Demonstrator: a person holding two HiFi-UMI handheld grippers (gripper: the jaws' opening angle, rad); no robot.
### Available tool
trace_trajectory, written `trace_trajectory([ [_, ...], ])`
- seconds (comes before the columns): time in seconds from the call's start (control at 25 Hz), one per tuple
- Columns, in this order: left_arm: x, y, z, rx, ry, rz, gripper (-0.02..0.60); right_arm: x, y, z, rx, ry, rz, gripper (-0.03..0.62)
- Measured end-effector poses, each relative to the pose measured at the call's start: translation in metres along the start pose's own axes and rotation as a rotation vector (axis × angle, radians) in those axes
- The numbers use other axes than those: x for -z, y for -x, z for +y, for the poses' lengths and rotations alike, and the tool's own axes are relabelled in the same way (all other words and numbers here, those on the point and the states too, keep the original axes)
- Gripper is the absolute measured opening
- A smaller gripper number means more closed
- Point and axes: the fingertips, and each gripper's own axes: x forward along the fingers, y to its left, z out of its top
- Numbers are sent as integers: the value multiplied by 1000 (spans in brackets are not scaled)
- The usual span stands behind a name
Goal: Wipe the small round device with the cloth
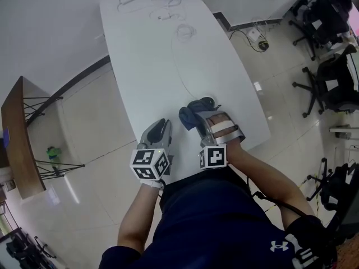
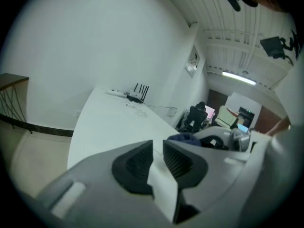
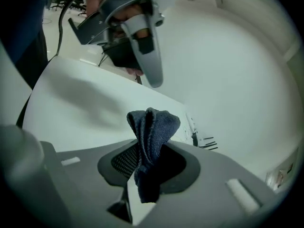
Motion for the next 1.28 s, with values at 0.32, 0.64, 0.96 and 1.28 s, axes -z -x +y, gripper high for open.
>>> trace_trajectory([
  [0.32,1,-1,-10,17,-6,4,64,13,-33,52,-264,-713,-21,117],
  [0.64,5,-2,-17,39,-16,16,64,77,2,43,-370,-612,-88,117],
  [0.96,6,-3,-32,54,-28,23,64,180,-20,-19,-229,-986,-39,117],
  [1.28,9,3,-34,45,-23,33,64,153,-21,-20,-191,-1223,-162,117],
])
